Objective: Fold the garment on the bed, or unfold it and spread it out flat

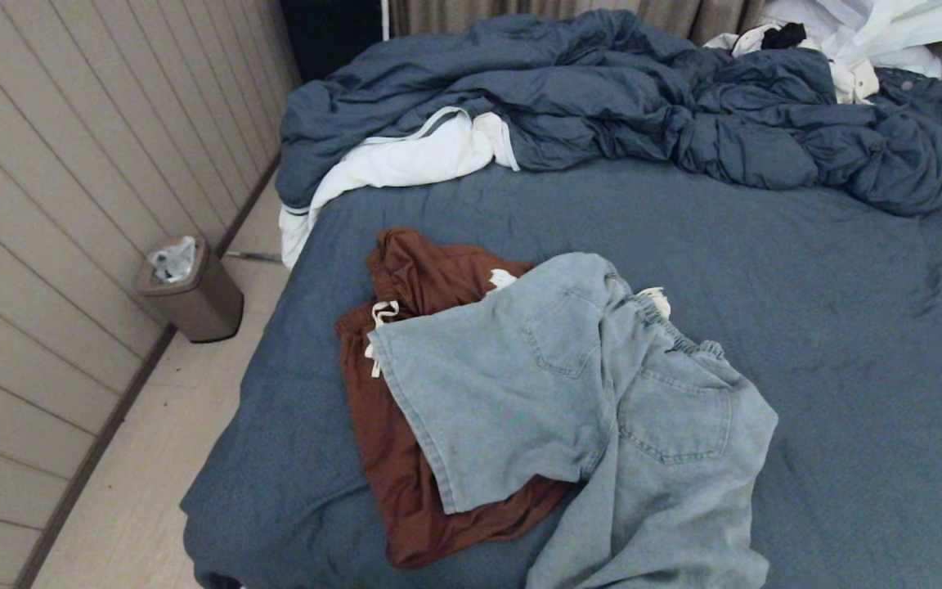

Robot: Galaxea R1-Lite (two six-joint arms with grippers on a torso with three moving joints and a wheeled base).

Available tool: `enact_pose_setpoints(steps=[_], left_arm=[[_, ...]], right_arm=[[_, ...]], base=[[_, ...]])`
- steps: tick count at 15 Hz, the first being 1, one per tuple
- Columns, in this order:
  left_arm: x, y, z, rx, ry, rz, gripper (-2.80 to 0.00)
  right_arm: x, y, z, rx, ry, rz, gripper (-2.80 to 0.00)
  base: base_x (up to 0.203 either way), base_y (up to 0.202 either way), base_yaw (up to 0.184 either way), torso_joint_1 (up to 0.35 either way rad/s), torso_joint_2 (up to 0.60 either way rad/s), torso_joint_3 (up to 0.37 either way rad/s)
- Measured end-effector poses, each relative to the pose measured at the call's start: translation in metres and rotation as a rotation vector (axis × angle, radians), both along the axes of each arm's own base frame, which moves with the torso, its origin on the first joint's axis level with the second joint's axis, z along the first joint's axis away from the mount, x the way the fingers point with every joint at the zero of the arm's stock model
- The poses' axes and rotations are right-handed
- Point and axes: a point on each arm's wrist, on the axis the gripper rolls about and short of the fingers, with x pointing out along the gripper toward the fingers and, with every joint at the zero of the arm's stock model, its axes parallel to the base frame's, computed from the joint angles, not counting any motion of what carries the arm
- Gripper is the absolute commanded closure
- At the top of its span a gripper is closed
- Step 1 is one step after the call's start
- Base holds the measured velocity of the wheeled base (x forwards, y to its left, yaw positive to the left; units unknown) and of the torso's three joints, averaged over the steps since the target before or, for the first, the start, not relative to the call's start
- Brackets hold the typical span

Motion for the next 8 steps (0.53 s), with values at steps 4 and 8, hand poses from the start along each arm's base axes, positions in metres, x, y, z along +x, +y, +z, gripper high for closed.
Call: enact_pose_setpoints(steps=[4,8], left_arm=[[0.0000,0.0000,0.0000,-0.001,0.000,0.000,0.00],[0.0000,0.0000,0.0000,-0.001,0.000,0.000,0.00]], right_arm=[[0.0000,0.0000,0.0000,0.000,0.000,-0.001,0.00],[0.0000,0.0000,0.0000,-0.002,0.000,0.001,0.00]], base=[[0.000,0.000,0.000,0.000,0.00,0.000],[0.000,0.000,0.000,0.000,0.00,0.000]])
